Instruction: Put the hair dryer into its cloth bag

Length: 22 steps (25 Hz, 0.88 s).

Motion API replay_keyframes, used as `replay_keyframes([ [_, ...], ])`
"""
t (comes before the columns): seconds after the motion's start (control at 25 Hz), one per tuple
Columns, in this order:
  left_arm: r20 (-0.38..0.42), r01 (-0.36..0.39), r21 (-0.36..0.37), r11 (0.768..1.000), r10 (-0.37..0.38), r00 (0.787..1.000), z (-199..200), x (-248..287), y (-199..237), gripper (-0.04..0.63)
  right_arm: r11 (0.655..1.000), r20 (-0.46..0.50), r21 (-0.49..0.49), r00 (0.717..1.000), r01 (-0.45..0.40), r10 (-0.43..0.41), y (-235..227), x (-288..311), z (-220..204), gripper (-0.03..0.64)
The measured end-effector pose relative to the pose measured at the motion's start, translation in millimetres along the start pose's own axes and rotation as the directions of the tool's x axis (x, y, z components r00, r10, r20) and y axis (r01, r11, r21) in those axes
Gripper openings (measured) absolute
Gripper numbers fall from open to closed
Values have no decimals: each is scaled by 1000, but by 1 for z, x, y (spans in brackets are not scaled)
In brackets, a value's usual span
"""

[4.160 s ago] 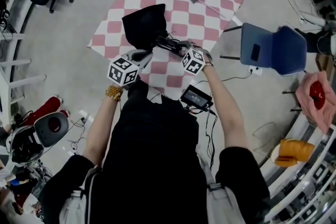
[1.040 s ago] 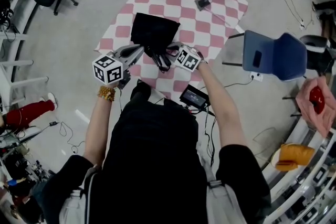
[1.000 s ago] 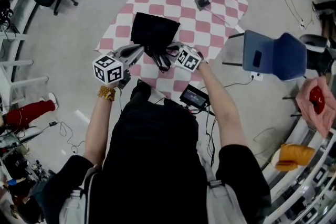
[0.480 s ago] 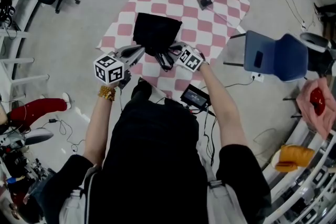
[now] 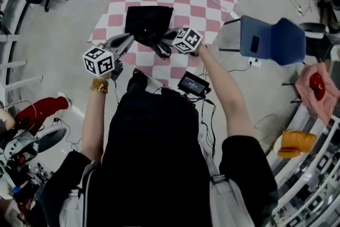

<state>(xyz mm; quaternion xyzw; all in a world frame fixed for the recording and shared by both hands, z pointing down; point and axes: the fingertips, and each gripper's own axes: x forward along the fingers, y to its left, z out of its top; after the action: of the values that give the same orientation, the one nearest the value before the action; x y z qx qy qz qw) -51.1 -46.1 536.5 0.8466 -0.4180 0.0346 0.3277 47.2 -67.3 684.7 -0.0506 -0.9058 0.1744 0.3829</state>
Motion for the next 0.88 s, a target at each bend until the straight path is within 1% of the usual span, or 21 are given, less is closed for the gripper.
replay_keyframes([
  [0.08,31,10,-20,1000,-9,999,7,-4,2,20,998,49,31,998,-49,47,4,-18,17,21],
  [0.16,61,17,-25,1000,-16,998,17,-10,3,20,993,130,71,988,-93,83,4,-36,39,21],
  [0.24,90,24,-25,999,-21,996,27,-15,5,20,983,233,123,967,-133,102,1,-56,63,21],
  [0.32,123,36,-31,999,-32,992,38,-20,7,20,970,351,174,931,-169,99,-6,-75,88,21],
  [0.36,137,42,-31,999,-38,990,43,-23,7,20,961,414,199,905,-193,96,-9,-84,101,21],
  [0.4,148,49,-28,998,-44,988,47,-25,7,20,946,483,230,871,-230,95,-12,-94,114,21],
  [0.44,154,55,-24,998,-51,987,50,-27,6,20,920,557,269,825,-286,94,-14,-104,126,21],
  [0.48,151,60,-17,998,-57,987,50,-27,2,20,879,631,315,771,-358,88,-15,-114,136,20],
  [0.52,134,62,-2,998,-62,989,46,-25,-6,20,826,696,360,715,-433,71,-14,-125,141,21],
  [0.56,103,63,25,998,-65,993,37,-20,-19,20,778,744,393,667,-490,45,-12,-135,143,21],
  [0.6,61,62,63,996,-66,996,26,-14,-35,20,751,770,415,637,-514,10,-9,-145,140,21],
  [0.64,20,62,104,993,-64,998,14,-8,-50,20,743,772,445,635,-500,-36,-10,-151,134,20],
  [0.68,-12,62,138,988,-61,998,5,-2,-61,20,737,741,507,663,-447,-107,-14,-152,125,21],
  [0.72,-33,64,161,985,-59,998,1,2,-64,20,714,683,591,704,-376,-195,-22,-146,117,20],
  [0.76,-47,67,173,983,-60,997,1,4,-59,20,677,629,660,732,-326,-261,-29,-135,118,20],
  [0.8,-54,71,176,982,-62,997,4,6,-51,20,648,598,699,745,-304,-295,-33,-123,127,20],
  [0.84,-53,75,172,982,-67,996,9,6,-41,20,637,578,717,752,-284,-316,-37,-112,139,20],
  [0.88,-38,80,155,985,-75,996,14,5,-31,20,639,561,726,756,-254,-336,-41,-104,149,20],
])
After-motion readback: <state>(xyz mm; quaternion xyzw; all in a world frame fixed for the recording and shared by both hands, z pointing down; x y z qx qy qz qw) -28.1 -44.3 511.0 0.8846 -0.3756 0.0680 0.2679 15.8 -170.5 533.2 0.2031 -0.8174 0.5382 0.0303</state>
